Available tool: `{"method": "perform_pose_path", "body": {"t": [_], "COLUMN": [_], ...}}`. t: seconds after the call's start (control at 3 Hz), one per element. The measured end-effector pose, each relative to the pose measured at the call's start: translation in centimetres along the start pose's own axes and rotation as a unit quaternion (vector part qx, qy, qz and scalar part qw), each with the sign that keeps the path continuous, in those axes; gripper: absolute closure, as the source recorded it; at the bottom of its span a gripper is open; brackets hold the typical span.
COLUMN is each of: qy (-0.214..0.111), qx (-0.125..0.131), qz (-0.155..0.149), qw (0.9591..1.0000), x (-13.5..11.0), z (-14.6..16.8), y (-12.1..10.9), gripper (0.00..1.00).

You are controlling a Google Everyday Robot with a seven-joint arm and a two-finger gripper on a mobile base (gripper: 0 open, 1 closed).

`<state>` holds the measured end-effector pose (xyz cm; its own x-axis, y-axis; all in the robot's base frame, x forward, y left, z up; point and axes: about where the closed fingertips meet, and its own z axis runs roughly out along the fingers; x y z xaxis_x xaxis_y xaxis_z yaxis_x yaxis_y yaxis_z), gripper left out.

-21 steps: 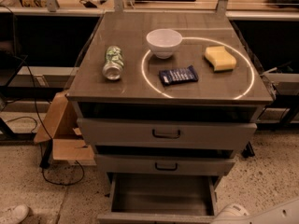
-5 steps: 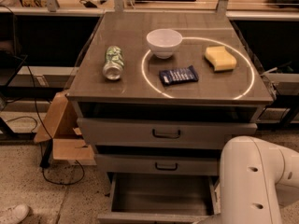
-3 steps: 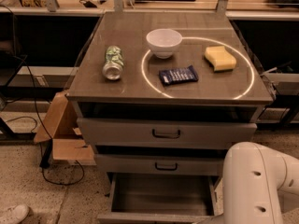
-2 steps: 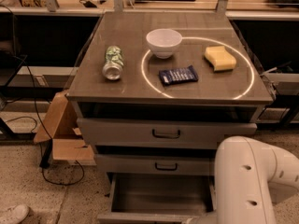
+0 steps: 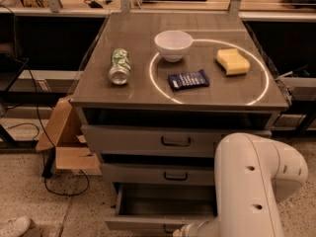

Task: Close bottom drawer

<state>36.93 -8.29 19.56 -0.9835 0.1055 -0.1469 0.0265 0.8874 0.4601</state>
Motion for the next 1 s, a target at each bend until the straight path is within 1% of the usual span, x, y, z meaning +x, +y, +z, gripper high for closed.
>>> {"method": "perform_pose_path", "body": {"t": [0.33, 0.67, 1.0], "qy": [-0.001, -0.01, -0.025], "qx": [0.003, 0.021, 0.03], "qz": [0.001, 0.009, 0.01], "qw": [1.0, 0.9997, 0.9992], "x": [-0.1, -1.0, -2.0], "z": [0.1, 1.3, 1.7], "y": [-0.1, -0.7, -0.6], "gripper": [1.0, 1.0, 1.0]}}
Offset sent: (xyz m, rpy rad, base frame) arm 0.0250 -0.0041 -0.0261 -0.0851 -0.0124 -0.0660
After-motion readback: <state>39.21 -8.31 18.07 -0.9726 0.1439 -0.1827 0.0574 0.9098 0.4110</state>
